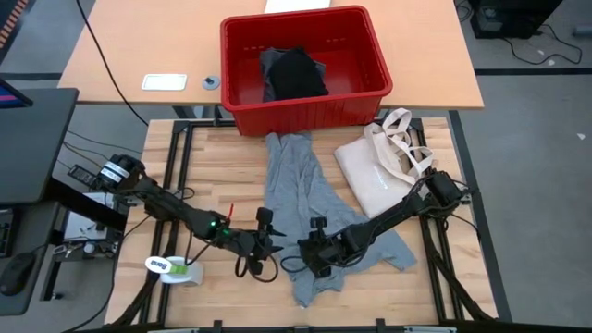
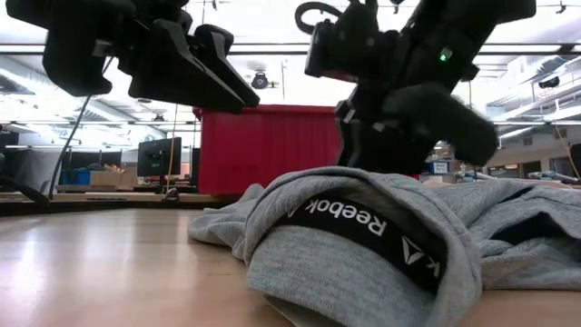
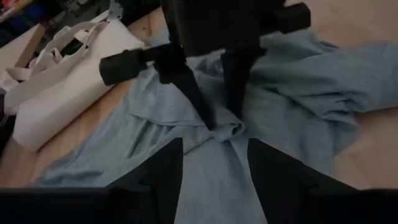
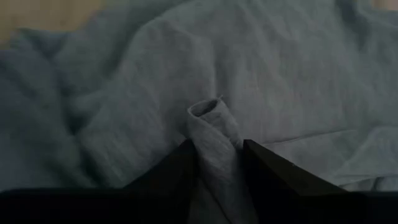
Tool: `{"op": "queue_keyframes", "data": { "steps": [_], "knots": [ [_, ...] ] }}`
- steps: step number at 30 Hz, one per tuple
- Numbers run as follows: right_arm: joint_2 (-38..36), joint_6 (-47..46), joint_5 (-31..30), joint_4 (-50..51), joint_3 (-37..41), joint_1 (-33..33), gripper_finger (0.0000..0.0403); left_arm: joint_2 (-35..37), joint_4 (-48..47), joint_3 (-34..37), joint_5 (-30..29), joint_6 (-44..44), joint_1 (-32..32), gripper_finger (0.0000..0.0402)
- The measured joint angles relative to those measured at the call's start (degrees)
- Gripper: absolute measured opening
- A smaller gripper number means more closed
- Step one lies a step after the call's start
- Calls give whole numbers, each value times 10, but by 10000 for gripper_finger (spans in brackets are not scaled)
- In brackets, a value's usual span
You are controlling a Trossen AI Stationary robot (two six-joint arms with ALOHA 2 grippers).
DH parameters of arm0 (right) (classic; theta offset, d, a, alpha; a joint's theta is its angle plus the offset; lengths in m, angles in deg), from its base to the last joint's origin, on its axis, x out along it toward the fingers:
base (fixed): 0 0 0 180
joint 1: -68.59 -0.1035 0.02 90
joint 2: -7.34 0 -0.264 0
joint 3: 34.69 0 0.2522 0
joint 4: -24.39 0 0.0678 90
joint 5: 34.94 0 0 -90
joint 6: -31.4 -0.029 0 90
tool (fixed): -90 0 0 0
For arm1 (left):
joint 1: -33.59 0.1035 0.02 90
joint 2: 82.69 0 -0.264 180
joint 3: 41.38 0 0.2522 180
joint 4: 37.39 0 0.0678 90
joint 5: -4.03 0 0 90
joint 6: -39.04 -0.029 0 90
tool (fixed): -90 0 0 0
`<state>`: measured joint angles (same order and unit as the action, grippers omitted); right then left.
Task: Fold Laundry from Bin
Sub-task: Fold the gray shirt
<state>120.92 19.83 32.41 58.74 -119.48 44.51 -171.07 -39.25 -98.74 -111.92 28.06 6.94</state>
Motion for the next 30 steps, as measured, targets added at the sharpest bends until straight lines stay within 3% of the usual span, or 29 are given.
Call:
{"op": "queue_keyframes", "data": {
  "steps": [5,7,13,20,25,30],
  "knots": [
    [-9,-10,-32,3,0,-3,34,0,-6,0,0,-6,4,187],
    [-23,-30,-32,7,-1,-4,15,0,-6,0,0,-10,5,187],
    [-82,-152,-92,59,-36,-20,34,0,-6,0,0,-7,19,187],
    [-117,-402,-140,285,-100,-48,9,0,-19,0,0,27,42,187],
    [-117,-552,-79,467,-130,-55,22,0,-22,0,0,34,44,187],
    [-115,-592,-14,562,-129,-55,32,0,-22,0,0,42,44,187]
  ]
}}
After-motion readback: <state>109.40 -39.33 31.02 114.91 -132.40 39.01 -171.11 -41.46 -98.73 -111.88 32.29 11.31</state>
